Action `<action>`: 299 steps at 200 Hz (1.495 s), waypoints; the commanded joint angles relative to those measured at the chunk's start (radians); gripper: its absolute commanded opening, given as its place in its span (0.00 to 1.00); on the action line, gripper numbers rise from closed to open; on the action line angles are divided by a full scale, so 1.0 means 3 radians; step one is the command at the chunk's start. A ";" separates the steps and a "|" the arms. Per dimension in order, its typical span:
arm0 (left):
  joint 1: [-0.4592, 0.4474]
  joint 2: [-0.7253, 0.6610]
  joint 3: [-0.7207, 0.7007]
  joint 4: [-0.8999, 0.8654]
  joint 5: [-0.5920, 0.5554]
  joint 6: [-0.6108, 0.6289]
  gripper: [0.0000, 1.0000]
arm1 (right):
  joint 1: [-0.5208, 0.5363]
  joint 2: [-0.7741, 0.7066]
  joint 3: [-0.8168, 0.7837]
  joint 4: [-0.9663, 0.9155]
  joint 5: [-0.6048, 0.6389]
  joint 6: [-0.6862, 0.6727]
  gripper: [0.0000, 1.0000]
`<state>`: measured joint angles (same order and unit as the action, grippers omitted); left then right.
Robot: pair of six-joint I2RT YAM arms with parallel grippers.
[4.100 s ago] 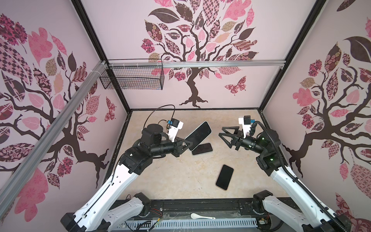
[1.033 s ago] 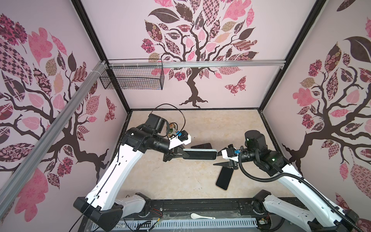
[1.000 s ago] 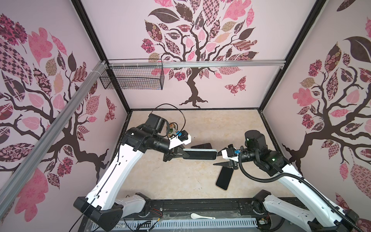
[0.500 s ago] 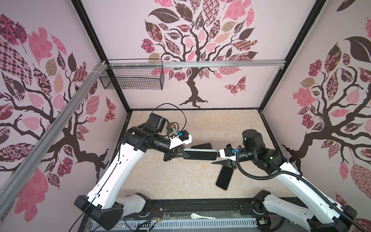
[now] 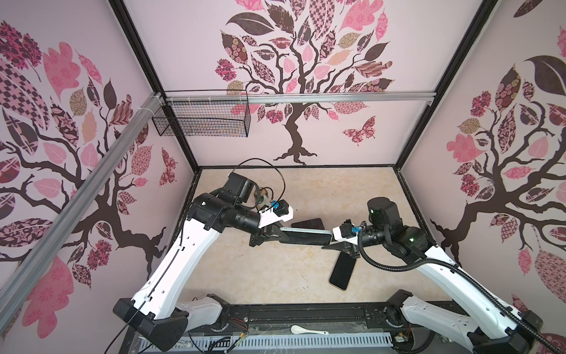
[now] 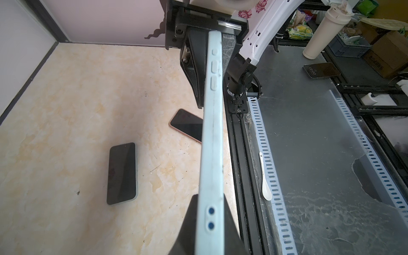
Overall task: Take the phone out of the phone case
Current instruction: Remove the phone case from the phone.
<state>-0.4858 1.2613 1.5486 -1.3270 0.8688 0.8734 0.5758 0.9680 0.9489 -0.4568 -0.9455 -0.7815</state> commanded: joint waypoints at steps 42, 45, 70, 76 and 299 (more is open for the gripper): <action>0.0100 0.0206 0.0356 0.0087 0.0108 -0.0167 0.00 | 0.0064 -0.0076 0.0102 -0.0063 -0.0136 -0.0104 0.09; 0.0112 0.0231 0.0378 0.0068 0.0116 -0.0170 0.00 | 0.0064 -0.0079 0.0100 -0.0059 -0.0140 -0.0109 0.08; 0.0147 0.0442 0.0593 -0.0121 0.0121 -0.0150 0.00 | 0.0087 -0.0112 0.0084 -0.0022 -0.0136 -0.0110 0.08; 0.0147 0.0482 0.0641 -0.0150 0.0128 -0.0149 0.00 | 0.0096 -0.0117 0.0079 -0.0012 -0.0127 -0.0110 0.08; 0.0156 0.1546 0.1431 -0.0878 0.0326 0.0179 0.00 | 0.0276 -0.0321 -0.0008 0.0472 0.0062 -0.0211 0.00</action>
<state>-0.4549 1.6588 1.9202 -1.6756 0.9295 0.9794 0.5900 0.9131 0.9230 -0.4828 -0.7971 -0.7338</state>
